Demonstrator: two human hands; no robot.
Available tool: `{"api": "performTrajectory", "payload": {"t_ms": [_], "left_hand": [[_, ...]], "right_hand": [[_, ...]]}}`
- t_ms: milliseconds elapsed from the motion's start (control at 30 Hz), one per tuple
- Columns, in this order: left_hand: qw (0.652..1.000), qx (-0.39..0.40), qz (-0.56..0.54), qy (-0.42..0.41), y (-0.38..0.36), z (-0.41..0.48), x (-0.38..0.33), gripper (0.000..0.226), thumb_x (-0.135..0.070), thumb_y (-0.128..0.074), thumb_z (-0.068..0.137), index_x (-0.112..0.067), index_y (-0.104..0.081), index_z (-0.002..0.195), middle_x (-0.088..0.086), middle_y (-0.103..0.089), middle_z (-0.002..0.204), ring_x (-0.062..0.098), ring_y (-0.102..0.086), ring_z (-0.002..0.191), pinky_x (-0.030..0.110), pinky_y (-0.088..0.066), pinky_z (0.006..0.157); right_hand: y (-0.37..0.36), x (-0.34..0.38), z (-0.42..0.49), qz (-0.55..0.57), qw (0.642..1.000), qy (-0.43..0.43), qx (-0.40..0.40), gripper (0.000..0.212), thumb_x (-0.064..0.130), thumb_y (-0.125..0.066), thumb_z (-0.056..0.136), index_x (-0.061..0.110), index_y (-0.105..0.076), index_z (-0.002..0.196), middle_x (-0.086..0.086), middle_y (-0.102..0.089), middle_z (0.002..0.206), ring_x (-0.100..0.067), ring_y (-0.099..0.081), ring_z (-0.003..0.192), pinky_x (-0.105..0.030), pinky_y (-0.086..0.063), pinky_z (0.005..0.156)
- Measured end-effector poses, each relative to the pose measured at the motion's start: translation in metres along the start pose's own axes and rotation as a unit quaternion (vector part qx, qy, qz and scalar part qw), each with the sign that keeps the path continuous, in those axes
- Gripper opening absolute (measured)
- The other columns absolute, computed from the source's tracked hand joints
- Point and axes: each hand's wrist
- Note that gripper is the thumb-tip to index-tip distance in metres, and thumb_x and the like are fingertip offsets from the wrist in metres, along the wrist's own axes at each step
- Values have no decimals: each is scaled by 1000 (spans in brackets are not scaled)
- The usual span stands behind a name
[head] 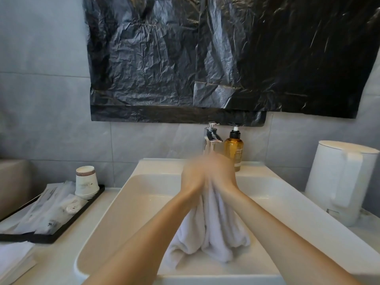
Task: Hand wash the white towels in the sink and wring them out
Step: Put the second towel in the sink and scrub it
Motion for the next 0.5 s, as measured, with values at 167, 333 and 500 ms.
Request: {"api": "performTrajectory", "payload": {"t_ms": [167,333,500], "left_hand": [[999,-40,-14,14,6,7,-2,39,-20,-43,96,-14,-46,58,3,-50,59,25,-47,65,33,-38,63],[999,18,-24,43,0,1,0,37,-25,-42,98,-13,-53,65,1,-53,59,18,-49,60,26,-36,56],[999,-37,-24,25,5,10,2,42,-36,-40,99,-7,-61,75,9,-62,74,28,-59,76,33,-44,69]], "right_hand": [[-5,-2,-27,-19,996,81,39,38,35,-45,99,12,-48,69,3,-49,62,-11,-46,61,-27,-36,59],[-2,-3,2,-62,998,-15,-18,40,36,-36,101,20,-43,65,2,-45,64,-20,-47,71,-32,-35,65],[0,-7,-13,-30,996,21,81,38,41,-46,98,18,-46,69,5,-47,66,-11,-46,66,-26,-35,59]]}}
Point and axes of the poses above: each hand's wrist, its own z-axis towards the middle knuckle, its own y-axis out of the back of the hand, x = y × z
